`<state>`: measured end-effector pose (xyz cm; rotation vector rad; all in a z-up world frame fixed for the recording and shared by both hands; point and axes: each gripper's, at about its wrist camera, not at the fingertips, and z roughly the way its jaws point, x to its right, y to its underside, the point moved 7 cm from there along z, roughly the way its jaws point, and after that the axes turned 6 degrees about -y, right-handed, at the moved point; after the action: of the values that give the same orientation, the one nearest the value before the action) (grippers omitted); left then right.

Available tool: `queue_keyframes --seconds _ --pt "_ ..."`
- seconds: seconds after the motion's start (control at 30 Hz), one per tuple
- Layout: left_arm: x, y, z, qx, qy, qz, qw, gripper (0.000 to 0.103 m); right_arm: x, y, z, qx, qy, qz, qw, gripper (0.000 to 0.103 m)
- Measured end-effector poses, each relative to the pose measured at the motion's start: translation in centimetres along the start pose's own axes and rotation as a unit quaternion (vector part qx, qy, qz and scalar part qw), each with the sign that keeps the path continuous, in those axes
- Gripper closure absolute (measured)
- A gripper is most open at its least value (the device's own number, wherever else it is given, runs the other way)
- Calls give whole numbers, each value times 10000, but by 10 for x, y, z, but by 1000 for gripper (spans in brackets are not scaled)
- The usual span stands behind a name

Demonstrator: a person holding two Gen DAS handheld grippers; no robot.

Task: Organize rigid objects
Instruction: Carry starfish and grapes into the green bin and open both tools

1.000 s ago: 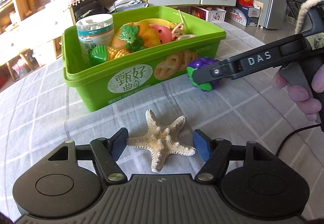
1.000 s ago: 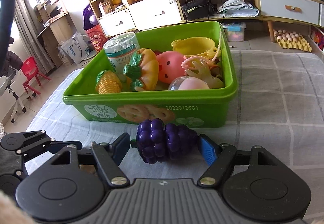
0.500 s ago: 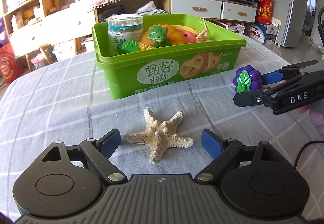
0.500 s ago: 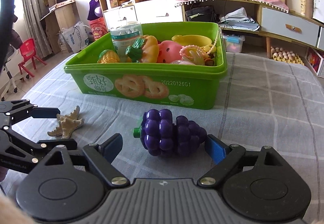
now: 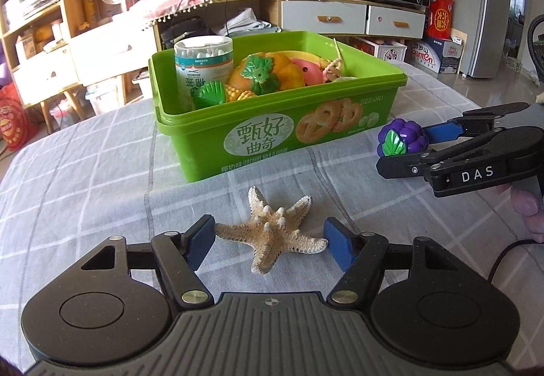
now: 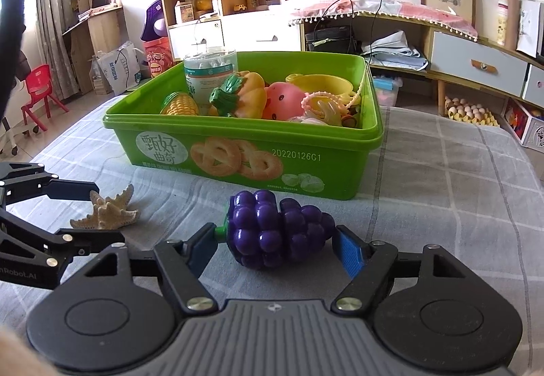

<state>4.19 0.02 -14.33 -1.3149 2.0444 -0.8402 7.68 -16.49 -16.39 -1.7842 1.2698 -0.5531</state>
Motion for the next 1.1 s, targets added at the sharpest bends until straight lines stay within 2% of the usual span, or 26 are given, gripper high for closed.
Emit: queue_keyframes --seconds 0.27,0.5,0.6,0.77,1.1 --pt "1 -23 -20 286 348 -118 9989 34 -3 -16 -19 199 -78 -19 9998 56" --pt "-3 -66 -33 686 405 -572 9952 33 5 -58 -34 654 -102 281 9974 55" --pt "-3 -82 -25 738 392 -646 9944 33 15 -76 -27 743 -52 499 9960 55" --pt "3 -98 -6 688 398 -476 9957 33 23 -96 -12 733 -100 465 9962 55" --pt "2 -104 32 501 382 -399 9972 33 34 -97 16 552 -122 557 9968 55"
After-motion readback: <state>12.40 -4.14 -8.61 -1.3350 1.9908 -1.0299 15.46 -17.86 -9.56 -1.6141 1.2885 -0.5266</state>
